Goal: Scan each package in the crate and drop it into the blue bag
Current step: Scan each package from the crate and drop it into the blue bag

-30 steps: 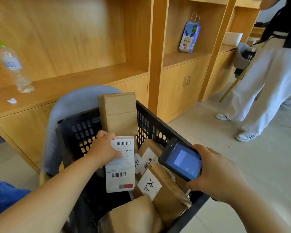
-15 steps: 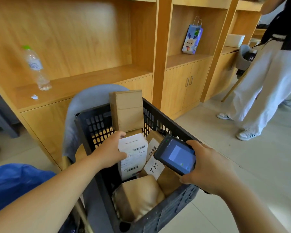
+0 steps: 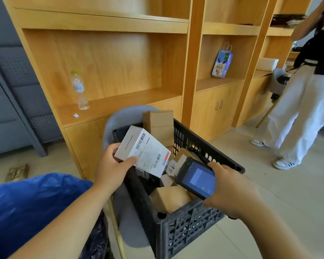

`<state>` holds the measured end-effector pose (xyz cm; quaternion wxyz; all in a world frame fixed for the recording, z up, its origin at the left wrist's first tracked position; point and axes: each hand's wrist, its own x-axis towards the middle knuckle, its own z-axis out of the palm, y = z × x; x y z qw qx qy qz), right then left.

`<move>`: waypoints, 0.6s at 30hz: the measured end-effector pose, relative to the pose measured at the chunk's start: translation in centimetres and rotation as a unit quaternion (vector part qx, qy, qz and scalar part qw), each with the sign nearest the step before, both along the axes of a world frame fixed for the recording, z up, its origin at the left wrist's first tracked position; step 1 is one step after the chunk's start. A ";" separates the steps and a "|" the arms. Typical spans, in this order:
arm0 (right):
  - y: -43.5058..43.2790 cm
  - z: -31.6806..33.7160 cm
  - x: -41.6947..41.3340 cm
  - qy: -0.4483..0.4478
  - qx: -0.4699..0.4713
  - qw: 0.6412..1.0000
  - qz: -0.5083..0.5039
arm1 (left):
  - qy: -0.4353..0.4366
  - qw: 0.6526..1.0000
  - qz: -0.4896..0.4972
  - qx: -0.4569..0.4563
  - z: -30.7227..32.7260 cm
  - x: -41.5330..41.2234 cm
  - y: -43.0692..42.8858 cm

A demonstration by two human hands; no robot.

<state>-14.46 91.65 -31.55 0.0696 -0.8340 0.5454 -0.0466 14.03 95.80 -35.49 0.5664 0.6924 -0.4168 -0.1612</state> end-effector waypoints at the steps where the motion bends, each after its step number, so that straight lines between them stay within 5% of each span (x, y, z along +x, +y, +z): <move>1: 0.3 0.0 0.2 0.006 -0.001 1.000 0.005 | 0.004 1.000 0.007 -0.005 0.2 0.1 0.7; 18: 2.3 1.0 0.8 0.021 -0.004 0.999 0.036 | 0.046 0.998 0.027 -0.042 0.6 1.0 4.5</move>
